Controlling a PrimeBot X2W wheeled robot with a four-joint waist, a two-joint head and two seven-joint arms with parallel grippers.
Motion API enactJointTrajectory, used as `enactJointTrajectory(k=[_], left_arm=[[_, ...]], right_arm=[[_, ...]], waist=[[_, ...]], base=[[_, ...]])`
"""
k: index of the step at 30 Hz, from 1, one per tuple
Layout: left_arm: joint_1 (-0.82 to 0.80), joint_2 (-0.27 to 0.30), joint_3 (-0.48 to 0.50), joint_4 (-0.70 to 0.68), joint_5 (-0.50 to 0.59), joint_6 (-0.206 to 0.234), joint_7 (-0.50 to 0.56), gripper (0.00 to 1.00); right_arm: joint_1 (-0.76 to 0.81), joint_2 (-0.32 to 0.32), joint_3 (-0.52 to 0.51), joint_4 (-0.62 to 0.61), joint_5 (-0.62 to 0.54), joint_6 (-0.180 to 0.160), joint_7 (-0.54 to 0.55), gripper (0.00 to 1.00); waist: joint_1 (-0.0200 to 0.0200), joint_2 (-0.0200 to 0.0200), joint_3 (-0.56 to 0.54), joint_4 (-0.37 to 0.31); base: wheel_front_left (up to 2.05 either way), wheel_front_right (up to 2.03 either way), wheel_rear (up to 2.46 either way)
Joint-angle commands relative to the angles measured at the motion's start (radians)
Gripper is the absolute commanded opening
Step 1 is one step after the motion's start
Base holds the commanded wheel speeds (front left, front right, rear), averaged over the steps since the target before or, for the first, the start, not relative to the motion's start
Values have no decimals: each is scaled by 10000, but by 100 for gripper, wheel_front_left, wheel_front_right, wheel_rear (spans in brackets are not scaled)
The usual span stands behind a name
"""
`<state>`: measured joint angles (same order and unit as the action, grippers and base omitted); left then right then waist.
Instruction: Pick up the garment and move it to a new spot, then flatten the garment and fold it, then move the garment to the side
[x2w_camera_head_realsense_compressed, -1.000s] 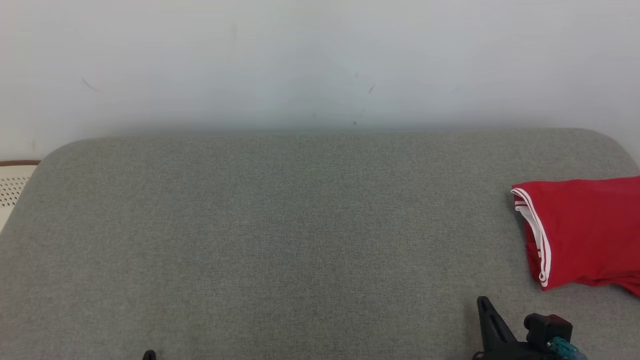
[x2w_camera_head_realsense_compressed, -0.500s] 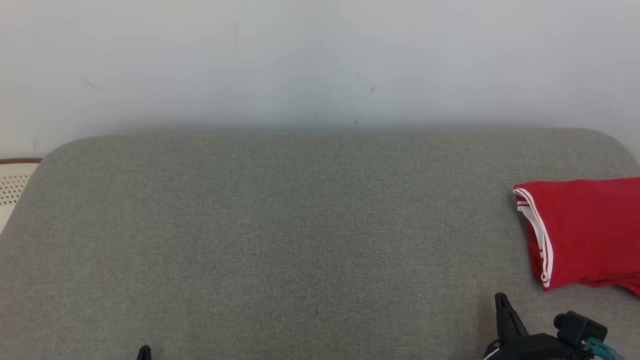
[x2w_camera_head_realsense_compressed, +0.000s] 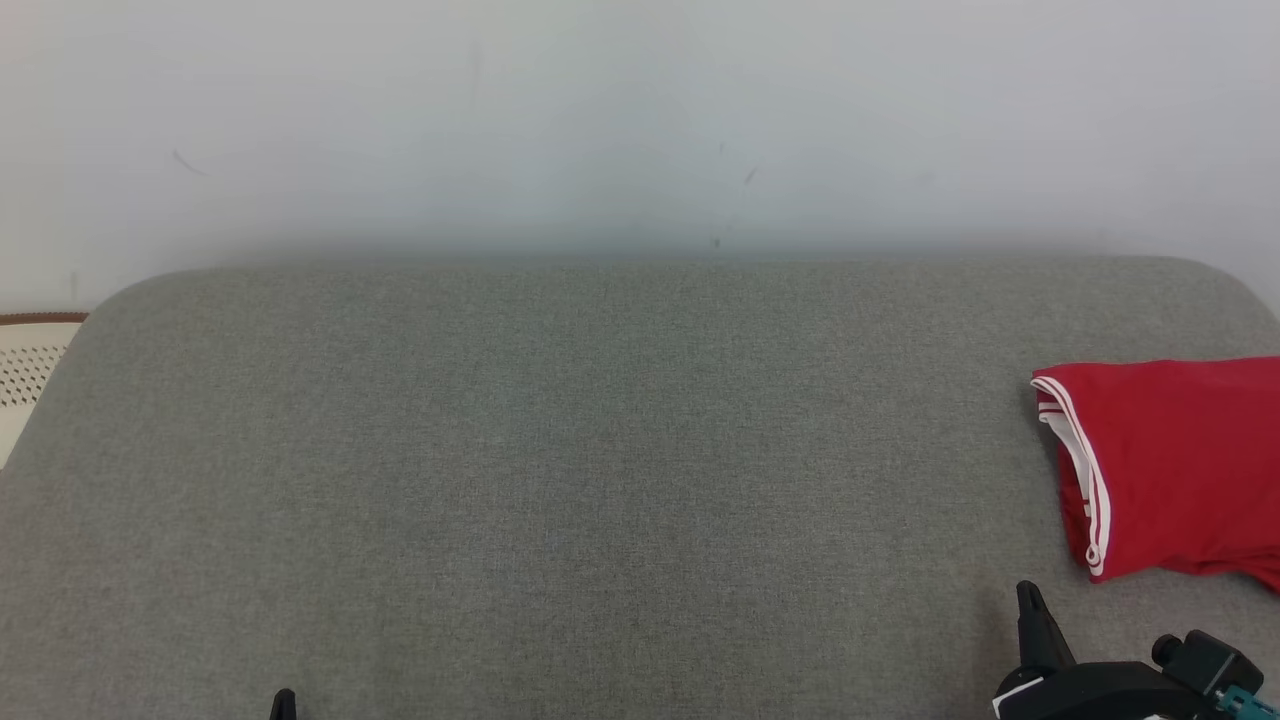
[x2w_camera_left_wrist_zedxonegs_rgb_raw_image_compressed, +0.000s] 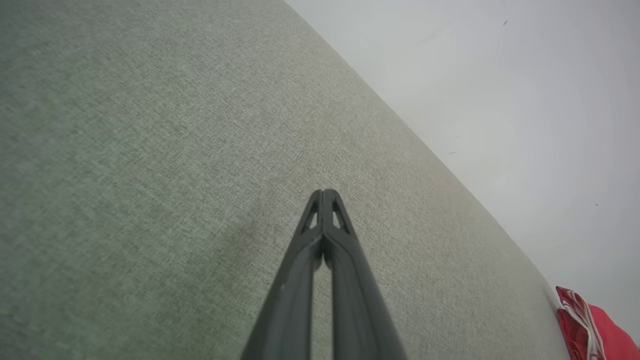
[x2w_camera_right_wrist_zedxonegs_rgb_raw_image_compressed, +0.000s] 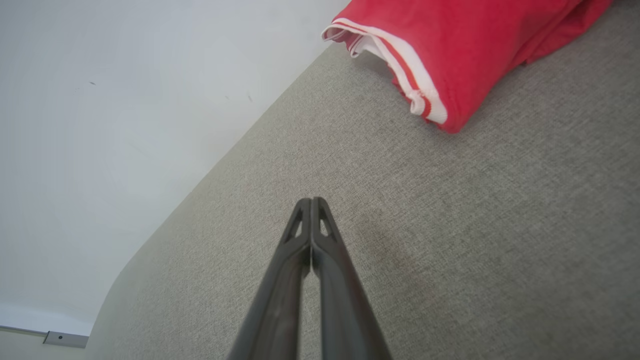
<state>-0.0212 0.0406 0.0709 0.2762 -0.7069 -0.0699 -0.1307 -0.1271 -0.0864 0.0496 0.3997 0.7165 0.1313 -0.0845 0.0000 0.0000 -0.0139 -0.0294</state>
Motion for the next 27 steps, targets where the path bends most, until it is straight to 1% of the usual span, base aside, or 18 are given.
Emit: enactJointTrajectory(k=[1, 27], left_arm=[[-193, 79, 4, -192, -476, -75, 93, 0], [-303, 98, -34, -450, -3785, -279, 781, 0]], right_arm=[[1, 33, -126, -240, 468, -3, 120, 0], [172, 159, -902, -856, 3720, -5, 1057, 0]], waist=[[0, 0, 4, 7], [0, 0, 50, 92]], base=[[0, 0, 0], [0, 0, 0]])
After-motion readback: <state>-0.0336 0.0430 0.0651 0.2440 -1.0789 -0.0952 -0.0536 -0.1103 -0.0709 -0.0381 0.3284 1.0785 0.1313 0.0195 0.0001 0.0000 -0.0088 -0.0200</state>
